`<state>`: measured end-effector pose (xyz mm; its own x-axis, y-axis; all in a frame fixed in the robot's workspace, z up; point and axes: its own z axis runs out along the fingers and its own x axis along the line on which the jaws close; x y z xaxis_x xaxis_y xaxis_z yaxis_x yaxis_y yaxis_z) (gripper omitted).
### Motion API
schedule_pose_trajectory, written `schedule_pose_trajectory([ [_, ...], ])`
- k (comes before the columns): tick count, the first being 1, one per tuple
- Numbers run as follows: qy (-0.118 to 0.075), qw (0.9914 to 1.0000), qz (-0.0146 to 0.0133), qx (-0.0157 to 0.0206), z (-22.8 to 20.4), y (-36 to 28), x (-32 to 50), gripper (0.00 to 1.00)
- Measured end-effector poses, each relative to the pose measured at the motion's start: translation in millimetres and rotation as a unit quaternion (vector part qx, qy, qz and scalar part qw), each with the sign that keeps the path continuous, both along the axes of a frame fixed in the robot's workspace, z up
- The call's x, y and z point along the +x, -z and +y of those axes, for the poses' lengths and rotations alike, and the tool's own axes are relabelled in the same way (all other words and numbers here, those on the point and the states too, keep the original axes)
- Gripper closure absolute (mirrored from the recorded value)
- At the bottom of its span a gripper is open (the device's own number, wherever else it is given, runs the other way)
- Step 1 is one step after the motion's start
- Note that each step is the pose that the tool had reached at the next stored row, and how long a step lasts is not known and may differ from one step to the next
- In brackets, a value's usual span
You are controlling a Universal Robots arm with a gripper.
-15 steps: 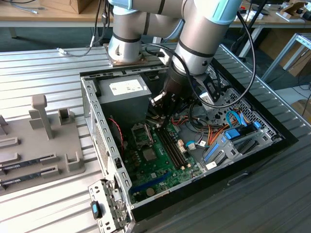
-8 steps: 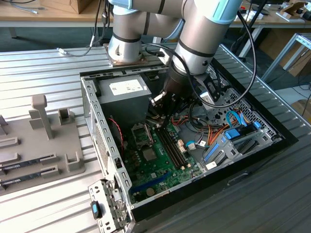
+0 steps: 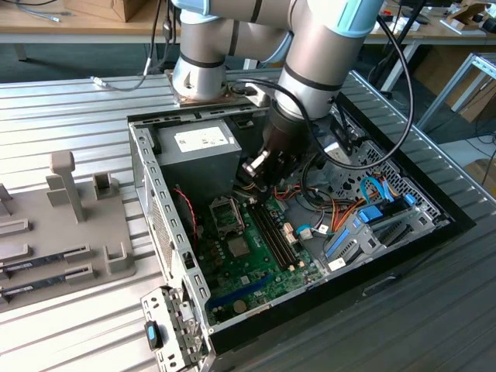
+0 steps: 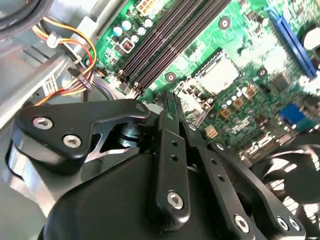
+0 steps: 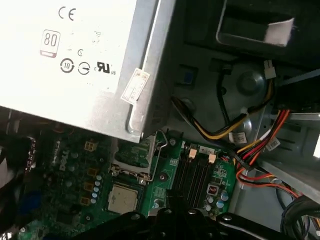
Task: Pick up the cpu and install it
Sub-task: 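Close the cpu cover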
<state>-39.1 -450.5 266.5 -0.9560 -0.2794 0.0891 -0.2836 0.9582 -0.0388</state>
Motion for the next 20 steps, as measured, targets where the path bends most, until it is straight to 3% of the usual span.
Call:
schedule_pose_trajectory([
  [1, -0.020, 0.99980, 0.0000, 0.0000, 0.0, 0.2, 0.0, 0.89],
  [3, -0.038, 0.99930, 0.0000, 0.0000, 0.0, 0.4, 0.0, 0.89],
  [5, -0.082, 0.99662, -0.0001, 0.0001, 0.0, 2.0, 0.0, 0.89],
  [7, -0.116, 0.99323, 0.0000, 0.0001, 0.4, 6.5, 0.0, 0.89],
  [10, -0.125, 0.99211, -0.0001, 0.0014, 2.3, 8.2, 0.2, 0.89],
  [11, -0.126, 0.99196, -0.0004, 0.0038, 2.7, 8.2, 0.2, 0.89],
  [12, -0.128, 0.99166, -0.0017, 0.0140, 3.0, 8.4, 0.3, 0.89],
  [13, -0.129, 0.99142, -0.0027, 0.0208, 3.0, 8.4, 0.4, 0.89],
  [14, -0.131, 0.99086, -0.0038, 0.0302, 3.1, 8.5, 0.4, 0.89],
  [15, -0.133, 0.99052, -0.0044, 0.0348, 3.1, 8.6, 0.5, 0.89],
  [16, -0.135, 0.99000, -0.0052, 0.0417, 3.1, 8.6, 0.4, 0.89],
  [17, -0.137, 0.98897, -0.0072, 0.0567, 3.1, 8.6, 0.4, 0.89],
  [20, -0.137, 0.98583, -0.0126, 0.0961, 3.1, 9.1, 0.7, 0.89],
])
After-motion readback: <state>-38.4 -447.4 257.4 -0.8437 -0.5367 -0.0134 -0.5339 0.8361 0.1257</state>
